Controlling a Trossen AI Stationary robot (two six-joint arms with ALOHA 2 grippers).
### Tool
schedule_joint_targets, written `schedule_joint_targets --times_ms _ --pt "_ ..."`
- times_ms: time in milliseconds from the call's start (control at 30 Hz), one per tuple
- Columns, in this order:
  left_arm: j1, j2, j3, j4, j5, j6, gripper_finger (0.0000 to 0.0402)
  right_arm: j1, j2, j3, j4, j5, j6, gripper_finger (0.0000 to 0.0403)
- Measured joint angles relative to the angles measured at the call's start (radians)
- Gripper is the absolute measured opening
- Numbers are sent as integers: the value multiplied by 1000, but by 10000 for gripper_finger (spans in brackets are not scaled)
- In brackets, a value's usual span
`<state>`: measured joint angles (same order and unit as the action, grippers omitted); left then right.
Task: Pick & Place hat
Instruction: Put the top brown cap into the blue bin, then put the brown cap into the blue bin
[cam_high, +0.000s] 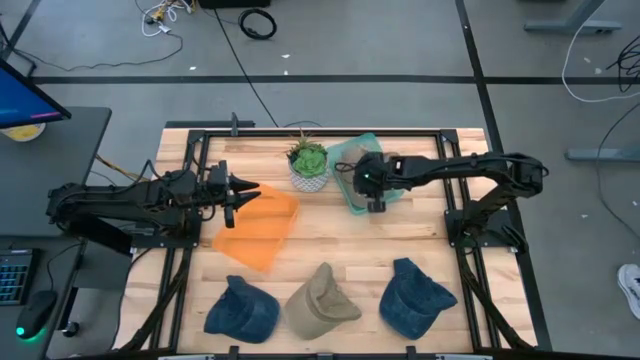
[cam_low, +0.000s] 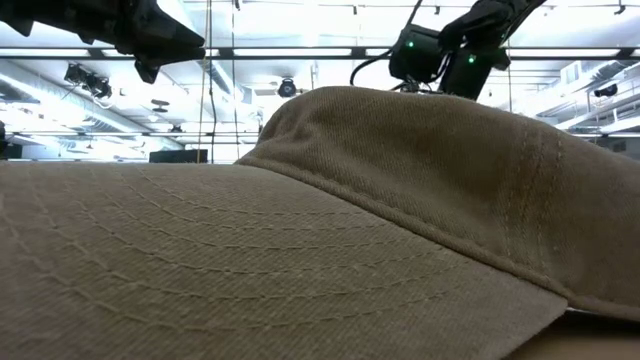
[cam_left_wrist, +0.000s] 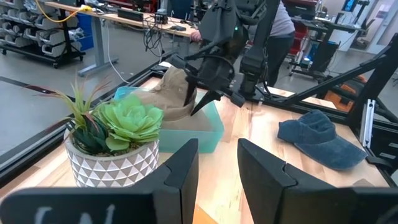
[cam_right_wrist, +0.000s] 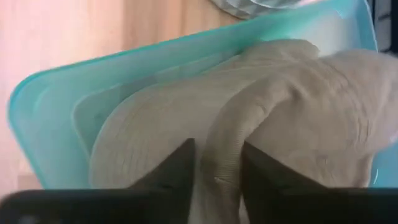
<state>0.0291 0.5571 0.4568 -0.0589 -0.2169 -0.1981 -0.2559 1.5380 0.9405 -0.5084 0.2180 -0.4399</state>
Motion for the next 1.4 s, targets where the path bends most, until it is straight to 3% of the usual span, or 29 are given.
schedule_joint_targets --times_ms 67,133,333,433,600,800,933,1167,1267,1400 --pt "0 0 0 0 0 0 115 6 -12 0 -13 0 -68 38" --pt "0 0 0 -4 0 0 115 13 -24 0 -21 2 -146 13" --pt "0 0 0 -8 0 0 115 48 -72 0 -43 7 -439 16" --pt "0 0 0 -8 0 0 115 53 -83 0 -66 -13 -507 7" --pt "0 0 0 -9 0 0 115 27 -66 2 -117 -110 -461 10" --pt "0 0 0 -9 0 -1 115 13 -55 -1 -44 -127 -376 15" --pt "0 0 0 -10 0 -1 115 1 -55 -1 -40 -128 -354 40" --pt "0 0 0 -10 0 -1 115 21 -55 -1 -38 -5 -320 110" --pt "0 0 0 -10 0 -1 115 61 -64 -1 -38 58 -246 136" --pt "0 0 0 -10 0 -1 115 156 -81 31 -62 59 -116 158"
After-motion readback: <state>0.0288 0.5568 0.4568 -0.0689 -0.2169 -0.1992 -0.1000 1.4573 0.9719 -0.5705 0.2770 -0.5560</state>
